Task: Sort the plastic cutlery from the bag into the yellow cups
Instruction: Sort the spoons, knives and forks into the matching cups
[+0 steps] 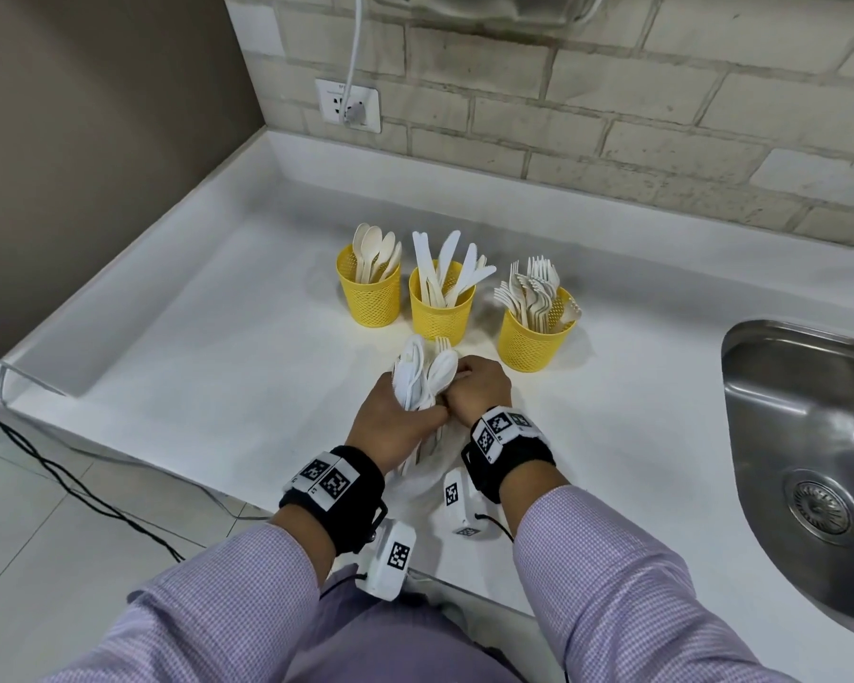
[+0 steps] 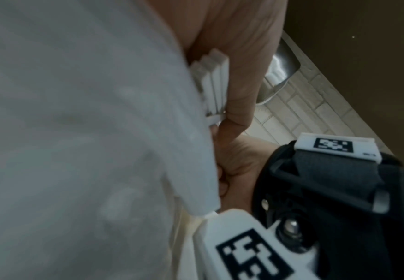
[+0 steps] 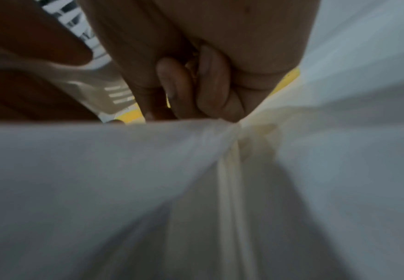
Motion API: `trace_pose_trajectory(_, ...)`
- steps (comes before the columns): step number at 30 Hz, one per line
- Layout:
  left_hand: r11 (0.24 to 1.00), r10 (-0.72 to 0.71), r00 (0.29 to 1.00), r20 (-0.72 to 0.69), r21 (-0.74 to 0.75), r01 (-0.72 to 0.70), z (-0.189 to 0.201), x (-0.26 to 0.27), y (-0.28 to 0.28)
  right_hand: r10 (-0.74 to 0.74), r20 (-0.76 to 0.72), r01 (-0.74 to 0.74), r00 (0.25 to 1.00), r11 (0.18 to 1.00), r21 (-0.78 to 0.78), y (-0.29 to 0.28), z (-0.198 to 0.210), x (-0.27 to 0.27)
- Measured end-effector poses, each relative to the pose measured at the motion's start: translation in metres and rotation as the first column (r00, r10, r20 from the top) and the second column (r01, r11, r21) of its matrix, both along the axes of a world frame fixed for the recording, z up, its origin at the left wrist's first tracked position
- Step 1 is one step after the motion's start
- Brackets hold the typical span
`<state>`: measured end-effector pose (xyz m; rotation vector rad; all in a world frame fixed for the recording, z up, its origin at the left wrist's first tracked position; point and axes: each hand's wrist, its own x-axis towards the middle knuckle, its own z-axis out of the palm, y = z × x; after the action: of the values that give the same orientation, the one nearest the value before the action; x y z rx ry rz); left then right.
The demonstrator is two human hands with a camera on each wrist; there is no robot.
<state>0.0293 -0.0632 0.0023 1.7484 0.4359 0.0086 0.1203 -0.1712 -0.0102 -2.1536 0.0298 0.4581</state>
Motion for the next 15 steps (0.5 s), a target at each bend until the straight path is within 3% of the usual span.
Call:
trace_pose_trajectory(6, 0.997, 0.077, 0.997, -0.023, -0.026, -0.077, -0.005, 0.0, 0.006, -0.092, -0.074, 0.106, 0.993, 0.973, 0.204, 0.005, -0.005, 0.002)
trace_pose_trajectory(10, 0.98, 0.181, 0.983, 0.016, -0.087, -0.179, -0.005, 0.006, 0.009, -0.169, -0.027, 0.168, 0.985, 0.917, 0.361, 0.003, 0.001, 0.0)
trace_pose_trajectory(15, 0.977, 0.126, 0.986, 0.113, -0.185, -0.104, 0.008, 0.009, 0.005, -0.144, 0.0, 0.128, 0.99, 0.877, 0.463, -0.004, 0.015, -0.006)
